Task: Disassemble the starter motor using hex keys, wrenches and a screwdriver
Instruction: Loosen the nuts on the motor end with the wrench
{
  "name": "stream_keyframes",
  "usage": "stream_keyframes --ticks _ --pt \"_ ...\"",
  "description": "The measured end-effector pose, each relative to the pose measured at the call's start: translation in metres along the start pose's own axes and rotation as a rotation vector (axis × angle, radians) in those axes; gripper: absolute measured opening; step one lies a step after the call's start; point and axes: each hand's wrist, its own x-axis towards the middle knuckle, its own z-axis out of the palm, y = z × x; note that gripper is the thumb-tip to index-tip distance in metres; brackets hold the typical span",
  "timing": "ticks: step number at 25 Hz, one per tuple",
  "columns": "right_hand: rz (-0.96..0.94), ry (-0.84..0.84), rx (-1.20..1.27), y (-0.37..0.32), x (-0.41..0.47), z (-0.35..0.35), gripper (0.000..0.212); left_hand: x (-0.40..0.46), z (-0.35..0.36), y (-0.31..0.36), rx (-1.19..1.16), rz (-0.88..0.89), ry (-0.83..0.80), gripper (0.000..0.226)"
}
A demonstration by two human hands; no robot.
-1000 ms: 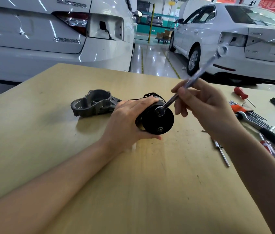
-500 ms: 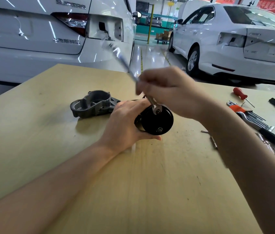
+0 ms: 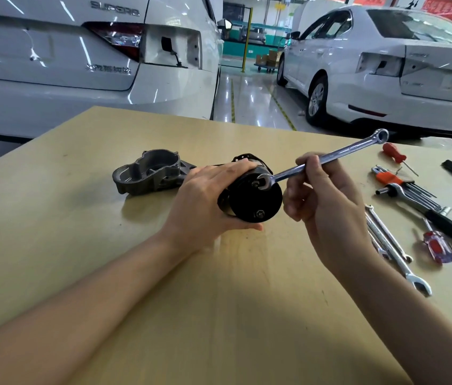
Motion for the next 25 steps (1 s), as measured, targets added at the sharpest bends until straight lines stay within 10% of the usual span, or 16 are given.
stream_keyframes --ticks 13,22,25 --pt "-0.130 -0.103 -0.212 0.000 0.000 0.003 0.019 -0.001 -0.001 0.000 0.011 0.017 -0.004 0.089" --pt "-0.387 -0.842 -1.295 -0.050 0.044 0.053 0.014 -0.002 -0.002 0.003 -0.018 -0.112 -0.025 0.075" --pt "-0.408 -0.762 -1.117 -0.049 0.038 0.051 0.016 -0.001 -0.002 0.003 -0.027 -0.097 -0.022 0.080"
